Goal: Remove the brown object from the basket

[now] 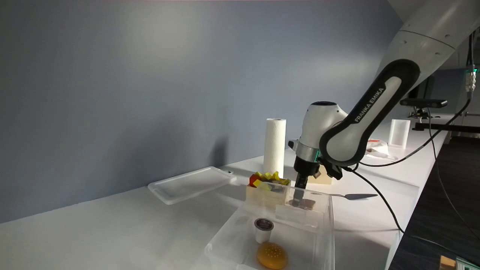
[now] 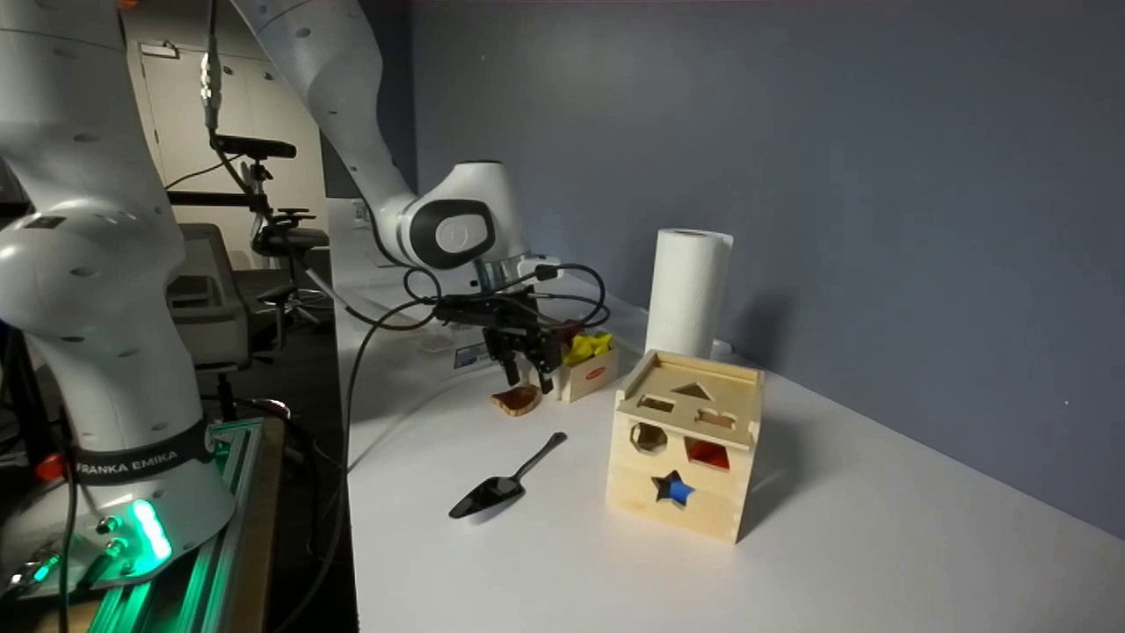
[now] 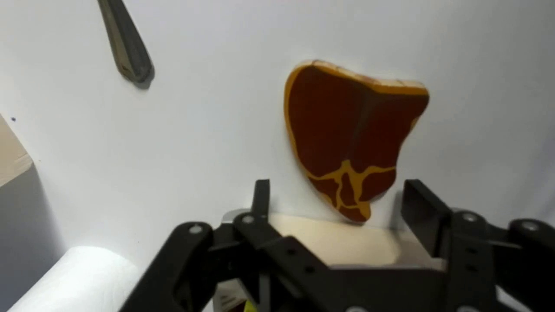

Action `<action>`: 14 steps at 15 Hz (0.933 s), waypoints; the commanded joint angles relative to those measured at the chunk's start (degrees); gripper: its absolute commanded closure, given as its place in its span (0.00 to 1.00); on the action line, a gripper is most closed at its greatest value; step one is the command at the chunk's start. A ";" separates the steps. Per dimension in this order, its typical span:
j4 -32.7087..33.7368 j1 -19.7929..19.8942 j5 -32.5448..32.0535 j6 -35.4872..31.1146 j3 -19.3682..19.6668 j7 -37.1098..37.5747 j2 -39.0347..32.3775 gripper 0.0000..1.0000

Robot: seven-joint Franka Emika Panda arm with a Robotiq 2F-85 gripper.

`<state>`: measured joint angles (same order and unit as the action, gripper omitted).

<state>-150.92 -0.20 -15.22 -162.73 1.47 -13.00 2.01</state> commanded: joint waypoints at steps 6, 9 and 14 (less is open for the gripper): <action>5.32 0.00 -1.16 26.05 0.14 -7.10 11.78 0.00; 6.66 -0.21 -1.46 33.30 0.83 -13.00 16.46 0.00; 7.96 -1.46 2.27 41.32 2.66 -18.13 22.89 0.00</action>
<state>-143.33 -0.37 -15.74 -126.58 2.77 -28.12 20.62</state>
